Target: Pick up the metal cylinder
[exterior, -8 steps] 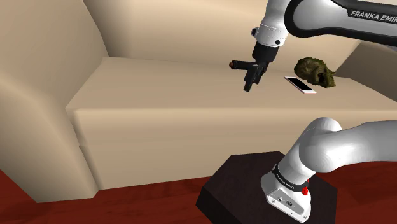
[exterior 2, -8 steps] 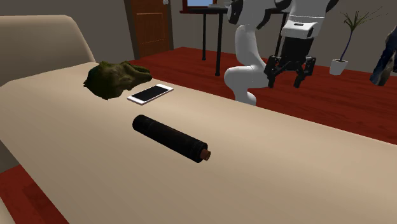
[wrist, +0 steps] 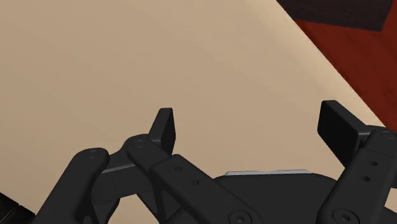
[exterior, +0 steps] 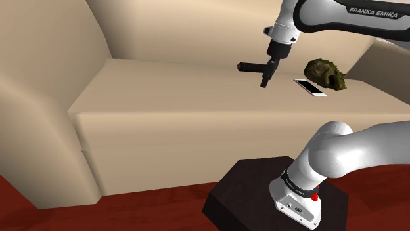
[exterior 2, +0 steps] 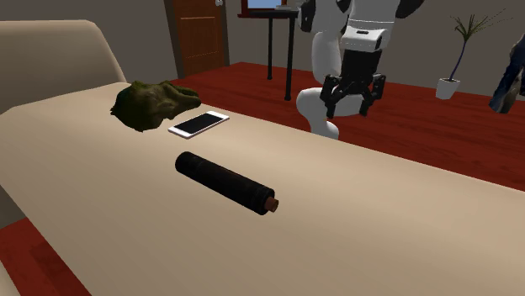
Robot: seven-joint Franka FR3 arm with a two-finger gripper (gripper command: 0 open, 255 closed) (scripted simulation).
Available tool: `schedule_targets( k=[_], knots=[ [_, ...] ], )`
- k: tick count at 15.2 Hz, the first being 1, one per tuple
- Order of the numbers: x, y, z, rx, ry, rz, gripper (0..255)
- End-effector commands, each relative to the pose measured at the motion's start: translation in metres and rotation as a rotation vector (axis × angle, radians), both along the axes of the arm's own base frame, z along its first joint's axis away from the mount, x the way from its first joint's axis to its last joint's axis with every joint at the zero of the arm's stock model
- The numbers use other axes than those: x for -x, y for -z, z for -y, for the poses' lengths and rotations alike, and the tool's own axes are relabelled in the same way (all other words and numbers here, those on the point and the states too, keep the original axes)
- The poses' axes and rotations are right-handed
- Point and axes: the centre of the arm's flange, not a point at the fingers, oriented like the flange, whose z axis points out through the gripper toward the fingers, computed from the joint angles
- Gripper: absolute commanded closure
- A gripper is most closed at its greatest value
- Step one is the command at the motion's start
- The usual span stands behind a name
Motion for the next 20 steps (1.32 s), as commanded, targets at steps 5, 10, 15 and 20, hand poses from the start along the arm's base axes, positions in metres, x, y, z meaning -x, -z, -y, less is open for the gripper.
schedule_targets(
  k=[5, 10, 15, 20],
  knots=[
    [-0.023, 0.005, 0.076, -0.007, -0.156, -0.017, 0],
    [-0.050, 0.007, 0.137, -0.014, -0.281, -0.031, 0],
    [-0.086, 0.010, 0.193, -0.021, -0.407, -0.044, 0],
    [-0.127, 0.014, 0.245, -0.028, -0.532, -0.058, 0]
  ],
)
